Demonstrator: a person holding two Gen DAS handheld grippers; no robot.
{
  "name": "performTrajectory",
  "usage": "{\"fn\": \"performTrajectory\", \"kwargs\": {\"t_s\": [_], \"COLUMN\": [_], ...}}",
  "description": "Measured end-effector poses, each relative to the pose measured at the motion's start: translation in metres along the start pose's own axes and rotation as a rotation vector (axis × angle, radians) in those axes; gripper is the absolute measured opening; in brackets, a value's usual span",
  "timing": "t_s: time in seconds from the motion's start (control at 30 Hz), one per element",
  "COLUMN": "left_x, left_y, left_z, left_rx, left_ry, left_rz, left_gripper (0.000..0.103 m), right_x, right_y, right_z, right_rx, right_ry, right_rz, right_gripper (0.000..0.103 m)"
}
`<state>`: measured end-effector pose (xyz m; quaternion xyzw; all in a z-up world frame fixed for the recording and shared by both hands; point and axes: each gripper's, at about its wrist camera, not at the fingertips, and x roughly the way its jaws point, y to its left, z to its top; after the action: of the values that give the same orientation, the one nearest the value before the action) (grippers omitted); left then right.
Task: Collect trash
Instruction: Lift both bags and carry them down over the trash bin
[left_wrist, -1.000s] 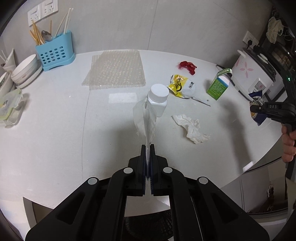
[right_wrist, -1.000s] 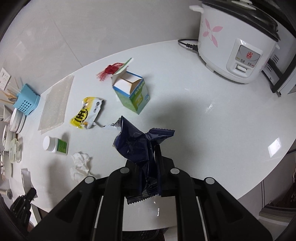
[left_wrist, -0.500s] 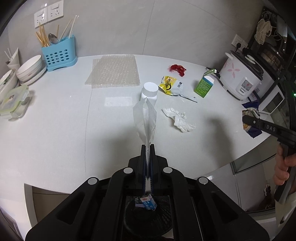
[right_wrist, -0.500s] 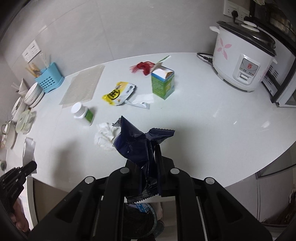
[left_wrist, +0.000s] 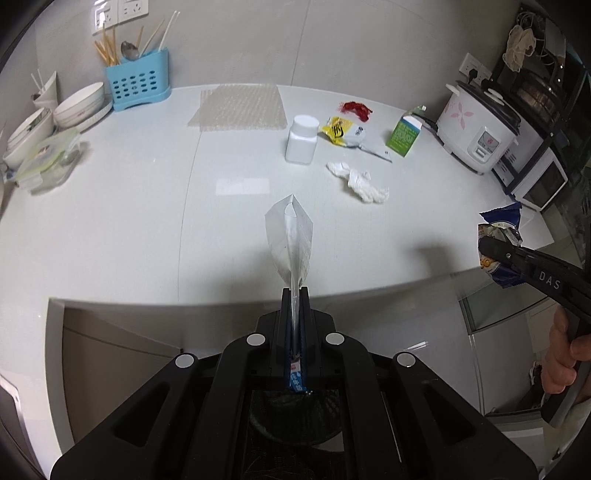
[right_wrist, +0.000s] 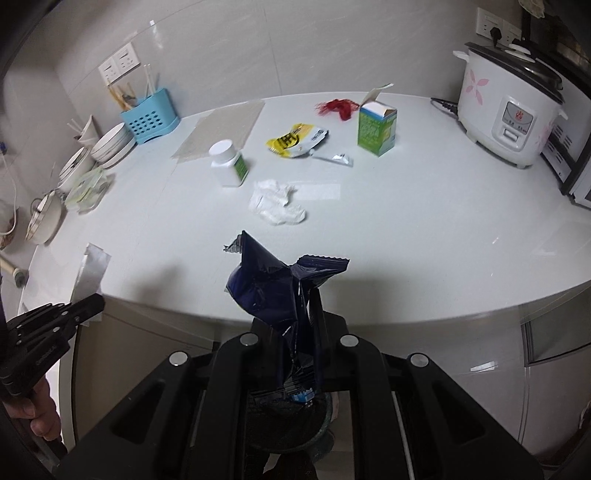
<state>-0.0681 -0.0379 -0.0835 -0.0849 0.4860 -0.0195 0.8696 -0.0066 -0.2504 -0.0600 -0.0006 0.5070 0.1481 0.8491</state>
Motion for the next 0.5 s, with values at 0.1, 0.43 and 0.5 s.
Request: {"fn": "performTrajectory", "kwargs": {"t_s": [0.1, 0.43, 0.5], "left_x": [0.001, 0.021, 0.026], "left_y": [0.001, 0.003, 0.003], "left_z": [-0.017, -0.071, -0.08], "left_rx": [-0.011, -0.027, -0.034], "left_ry": [0.012, 0.045, 0.059], "left_rz": [0.005, 0.018, 0.007], "left_gripper": [0.002, 0.002, 0.002], "right_x": [0.0, 0.015, 0.021], "right_y": [0.006, 0.02, 0.021], "right_z": [-0.015, -0.06, -0.071], "right_rx": [-0.021, -0.098, -0.103], "right_ry": [0.009, 0.059, 0.064], "right_rz": [0.015, 0.087, 0.122], "right_gripper": [0.01, 0.01, 0.01]}}
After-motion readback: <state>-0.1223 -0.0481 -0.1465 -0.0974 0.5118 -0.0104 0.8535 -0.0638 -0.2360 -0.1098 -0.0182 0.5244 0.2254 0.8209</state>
